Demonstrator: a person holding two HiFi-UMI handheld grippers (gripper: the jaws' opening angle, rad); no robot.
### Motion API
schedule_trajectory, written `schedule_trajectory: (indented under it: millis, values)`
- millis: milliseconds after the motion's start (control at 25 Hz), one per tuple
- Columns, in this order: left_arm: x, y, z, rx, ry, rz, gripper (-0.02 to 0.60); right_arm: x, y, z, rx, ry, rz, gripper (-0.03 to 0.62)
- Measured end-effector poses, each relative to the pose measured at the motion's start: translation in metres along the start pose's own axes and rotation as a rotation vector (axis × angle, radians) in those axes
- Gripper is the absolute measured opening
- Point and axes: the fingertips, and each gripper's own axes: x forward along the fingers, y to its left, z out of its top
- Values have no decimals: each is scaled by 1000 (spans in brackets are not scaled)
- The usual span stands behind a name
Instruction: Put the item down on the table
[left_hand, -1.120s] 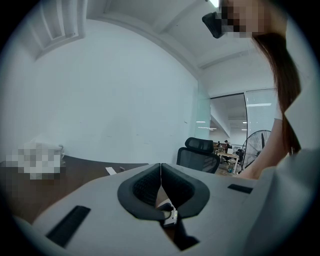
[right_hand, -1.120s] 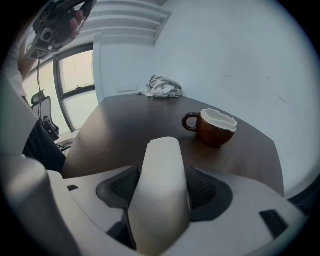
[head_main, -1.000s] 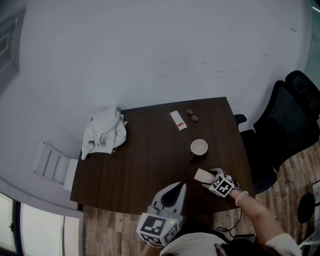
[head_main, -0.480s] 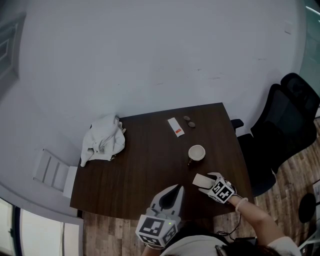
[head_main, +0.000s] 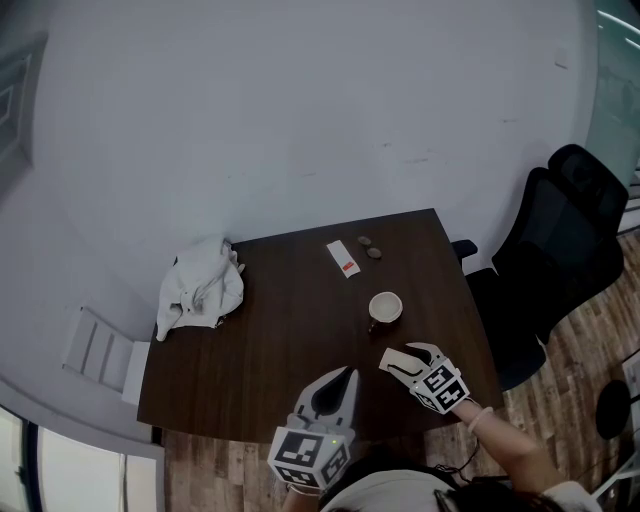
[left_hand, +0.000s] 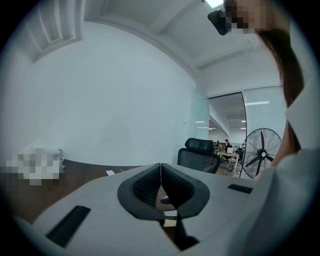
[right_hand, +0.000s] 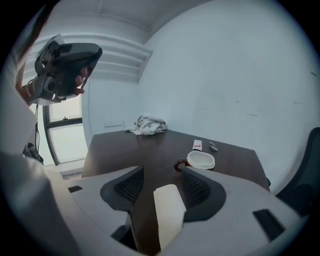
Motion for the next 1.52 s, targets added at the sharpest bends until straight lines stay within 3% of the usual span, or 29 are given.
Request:
schedule_trajectory:
  millis: [440,920,1520]
  values:
    - [1,3,3,8,-12,2,20,-45,4,61,46,-194,-105,163]
    - [14,4,-3,25,5,-6,20,-80,13,94,38,-297,-176,58]
    - [33,-13,-3,14,5,-35,20,-116,8,118,58,-370,-206,11]
